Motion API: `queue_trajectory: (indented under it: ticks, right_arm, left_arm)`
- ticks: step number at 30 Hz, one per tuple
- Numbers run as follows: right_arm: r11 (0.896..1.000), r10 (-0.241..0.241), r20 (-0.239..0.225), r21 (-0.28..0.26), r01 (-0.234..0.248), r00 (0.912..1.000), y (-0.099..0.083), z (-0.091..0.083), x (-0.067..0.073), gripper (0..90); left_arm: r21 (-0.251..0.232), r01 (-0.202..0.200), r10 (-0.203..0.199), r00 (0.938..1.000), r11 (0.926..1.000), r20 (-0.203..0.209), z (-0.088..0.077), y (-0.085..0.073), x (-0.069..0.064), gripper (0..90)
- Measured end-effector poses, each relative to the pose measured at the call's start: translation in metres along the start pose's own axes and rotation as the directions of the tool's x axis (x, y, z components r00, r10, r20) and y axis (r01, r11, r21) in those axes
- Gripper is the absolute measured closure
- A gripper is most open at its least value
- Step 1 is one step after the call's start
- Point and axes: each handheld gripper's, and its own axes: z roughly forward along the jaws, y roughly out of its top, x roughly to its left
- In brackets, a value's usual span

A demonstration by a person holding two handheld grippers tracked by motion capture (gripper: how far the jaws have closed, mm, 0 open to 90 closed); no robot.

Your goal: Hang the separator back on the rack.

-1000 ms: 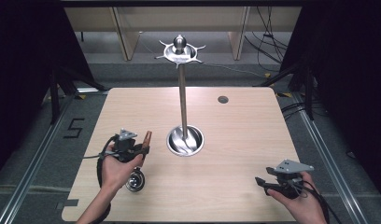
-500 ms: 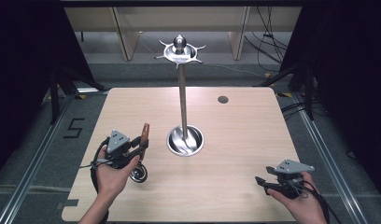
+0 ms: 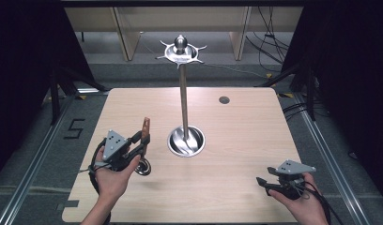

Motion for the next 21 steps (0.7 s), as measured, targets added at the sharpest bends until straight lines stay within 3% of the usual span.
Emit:
queue_trajectory:
  ticks: [2,6,21]
  right_arm:
    - [1.000,0.006,0.004,-0.001,-0.006,1.0000,0.000,0.000,0.000,41.5]
    - [1.000,-0.014,0.007,-0.015,0.015,0.9999,0.000,0.001,-0.001,41.4]
    - [1.000,-0.015,0.013,-0.018,0.015,0.9998,0.000,0.000,-0.001,41.3]
  left_arm:
    - [-0.022,-0.024,0.024,0.9997,0.9995,-0.004,-0.002,0.004,-0.003,67.2]
    - [-0.042,-0.029,0.029,0.9996,0.9987,-0.006,-0.004,0.007,-0.008,67.2]
    - [-0.114,-0.043,0.041,0.9989,0.9926,-0.022,-0.009,0.027,-0.027,67.2]
